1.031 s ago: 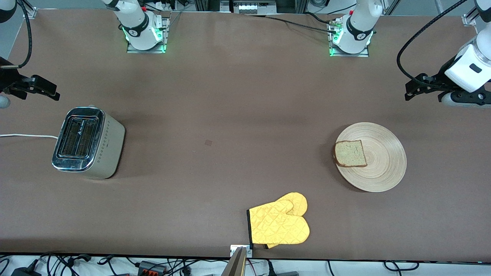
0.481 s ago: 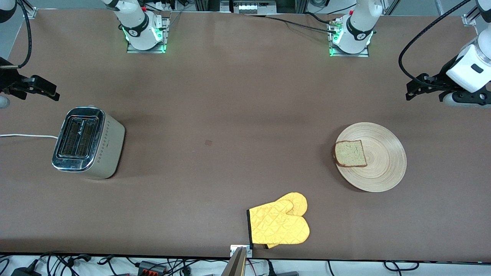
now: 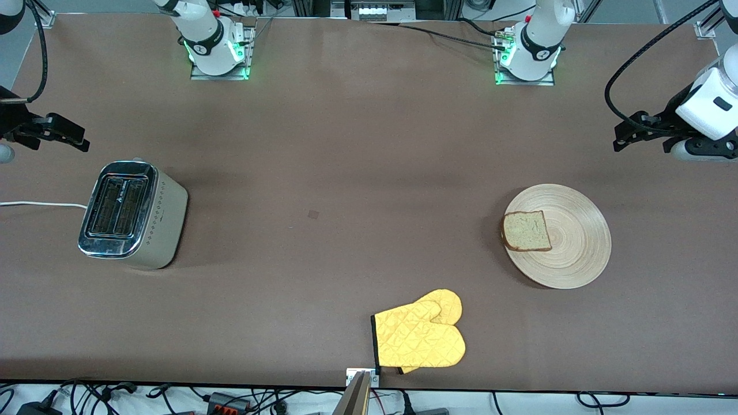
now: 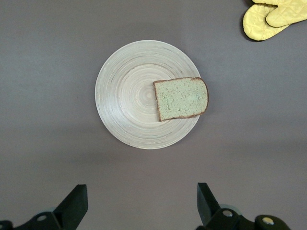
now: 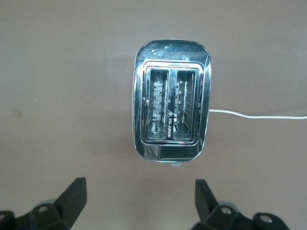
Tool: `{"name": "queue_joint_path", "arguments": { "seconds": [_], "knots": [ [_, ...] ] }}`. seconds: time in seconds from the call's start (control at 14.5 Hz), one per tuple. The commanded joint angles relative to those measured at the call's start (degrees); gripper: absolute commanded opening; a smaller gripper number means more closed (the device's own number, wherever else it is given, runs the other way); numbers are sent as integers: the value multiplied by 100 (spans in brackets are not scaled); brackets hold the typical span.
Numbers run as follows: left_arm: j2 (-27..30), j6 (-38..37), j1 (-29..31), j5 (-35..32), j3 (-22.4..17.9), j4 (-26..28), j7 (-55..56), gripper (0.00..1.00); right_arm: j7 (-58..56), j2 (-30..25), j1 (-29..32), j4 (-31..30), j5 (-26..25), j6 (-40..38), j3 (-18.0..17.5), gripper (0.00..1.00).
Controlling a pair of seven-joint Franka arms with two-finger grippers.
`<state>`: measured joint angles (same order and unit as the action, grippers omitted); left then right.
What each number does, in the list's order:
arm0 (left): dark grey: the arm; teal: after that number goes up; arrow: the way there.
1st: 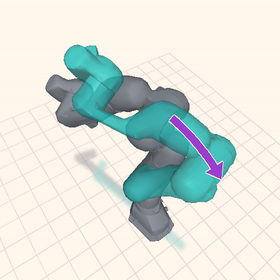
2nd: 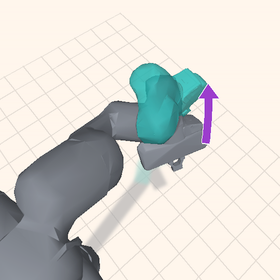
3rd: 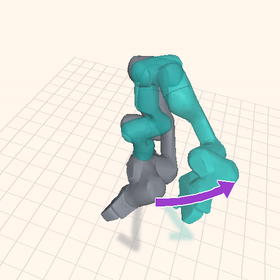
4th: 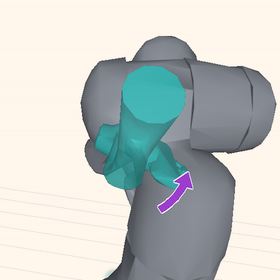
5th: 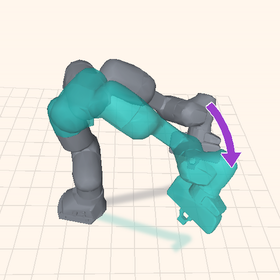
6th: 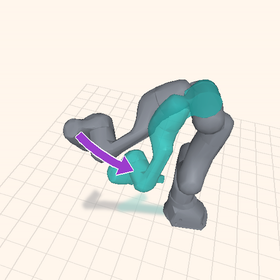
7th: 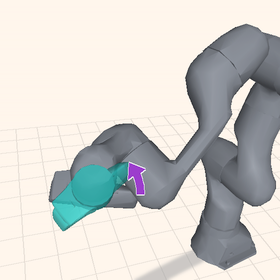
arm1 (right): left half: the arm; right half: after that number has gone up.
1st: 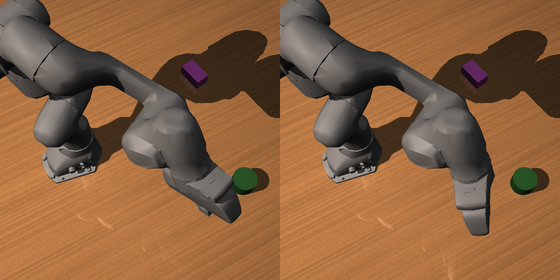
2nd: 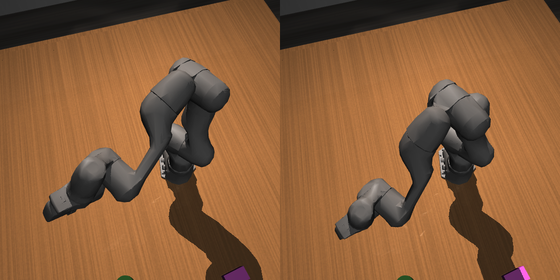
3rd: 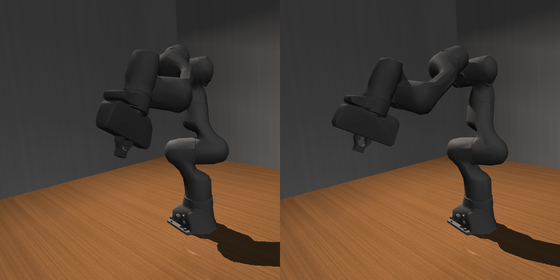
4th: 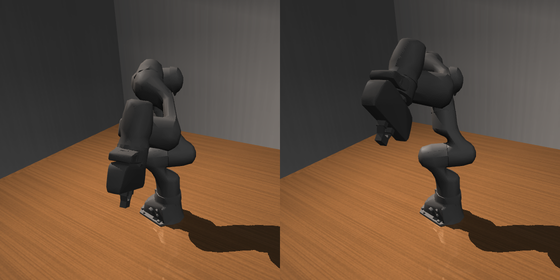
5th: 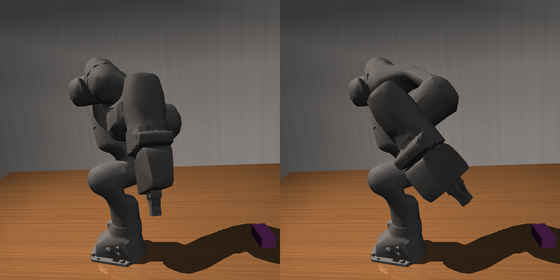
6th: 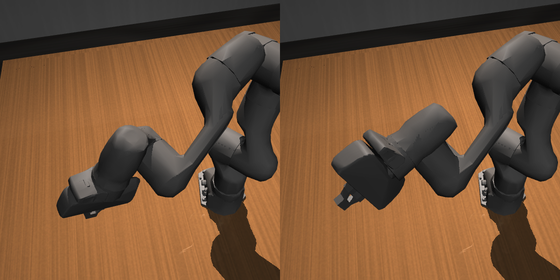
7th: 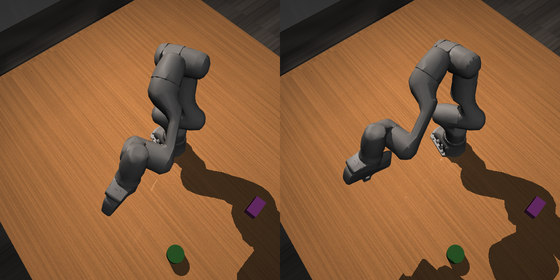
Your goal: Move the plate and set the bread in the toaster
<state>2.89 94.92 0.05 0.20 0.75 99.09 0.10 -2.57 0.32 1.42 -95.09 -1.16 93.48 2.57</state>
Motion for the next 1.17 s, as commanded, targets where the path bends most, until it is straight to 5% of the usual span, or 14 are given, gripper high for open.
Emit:
{"name": "queue_joint_path", "arguments": {
  "seconds": [0.0,0.76,0.96,1.1],
  "knots": [
    [-86,-106,13,-143,4,-188,-28,100,46,3,25,26,-25,3,-11,100],
    [-736,-431,30,-142,-5,-776,-27,100,46,82,-19,17,-86,126,-28,100],
    [-1166,-387,695,-55,4,-927,-675,100,46,82,-10,-9,-86,240,-28,100],
    [-1534,-238,1249,574,4,-1049,-1325,100,46,82,-1,-18,-86,240,-28,100]
  ]
}}
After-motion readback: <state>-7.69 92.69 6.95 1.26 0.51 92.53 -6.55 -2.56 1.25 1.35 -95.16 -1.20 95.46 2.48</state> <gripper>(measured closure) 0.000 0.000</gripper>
